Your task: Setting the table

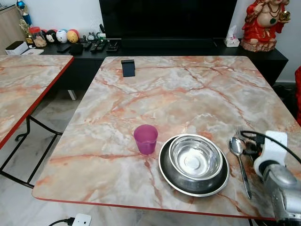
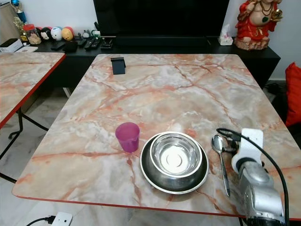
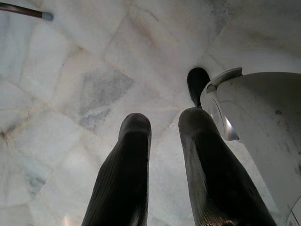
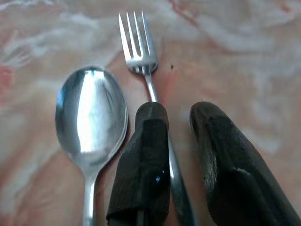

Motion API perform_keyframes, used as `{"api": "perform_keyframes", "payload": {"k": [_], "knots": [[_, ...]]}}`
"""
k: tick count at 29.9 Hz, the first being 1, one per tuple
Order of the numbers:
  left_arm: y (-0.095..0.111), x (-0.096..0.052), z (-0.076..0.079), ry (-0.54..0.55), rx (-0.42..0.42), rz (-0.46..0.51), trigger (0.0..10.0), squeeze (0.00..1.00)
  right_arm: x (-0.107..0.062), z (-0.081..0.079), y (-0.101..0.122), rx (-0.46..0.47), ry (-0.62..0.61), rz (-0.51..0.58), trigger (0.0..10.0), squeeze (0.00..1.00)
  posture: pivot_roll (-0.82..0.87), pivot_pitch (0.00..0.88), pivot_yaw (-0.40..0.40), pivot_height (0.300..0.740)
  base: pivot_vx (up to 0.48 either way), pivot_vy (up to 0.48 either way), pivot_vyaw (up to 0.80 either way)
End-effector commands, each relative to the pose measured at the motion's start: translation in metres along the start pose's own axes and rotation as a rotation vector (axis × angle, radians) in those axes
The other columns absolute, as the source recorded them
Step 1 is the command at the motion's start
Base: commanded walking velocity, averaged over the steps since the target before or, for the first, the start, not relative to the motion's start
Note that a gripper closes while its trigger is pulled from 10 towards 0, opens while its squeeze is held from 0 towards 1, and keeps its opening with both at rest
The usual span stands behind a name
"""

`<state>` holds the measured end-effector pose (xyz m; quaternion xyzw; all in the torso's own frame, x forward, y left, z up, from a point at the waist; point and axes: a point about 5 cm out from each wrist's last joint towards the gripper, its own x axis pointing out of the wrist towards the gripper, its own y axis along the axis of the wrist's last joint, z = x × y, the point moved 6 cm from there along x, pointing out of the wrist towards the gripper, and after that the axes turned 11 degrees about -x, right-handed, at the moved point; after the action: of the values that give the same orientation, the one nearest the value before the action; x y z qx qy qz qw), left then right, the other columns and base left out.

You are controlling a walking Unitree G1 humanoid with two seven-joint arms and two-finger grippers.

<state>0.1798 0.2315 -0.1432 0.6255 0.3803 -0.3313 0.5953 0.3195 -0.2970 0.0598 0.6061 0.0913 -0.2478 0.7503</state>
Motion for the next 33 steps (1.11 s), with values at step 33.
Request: {"api": "perform_keyframes", "payload": {"k": [33], "knots": [[-0.004, -0.001, -0.001, -0.009, 0.006, -0.017, 10.0, 0.00, -0.005, -0.007, -0.006, 0.016, 0.016, -0.102, 10.0, 0.00, -0.02, 0.000, 0.032, 0.727, 0.000, 0.000, 0.00]]}}
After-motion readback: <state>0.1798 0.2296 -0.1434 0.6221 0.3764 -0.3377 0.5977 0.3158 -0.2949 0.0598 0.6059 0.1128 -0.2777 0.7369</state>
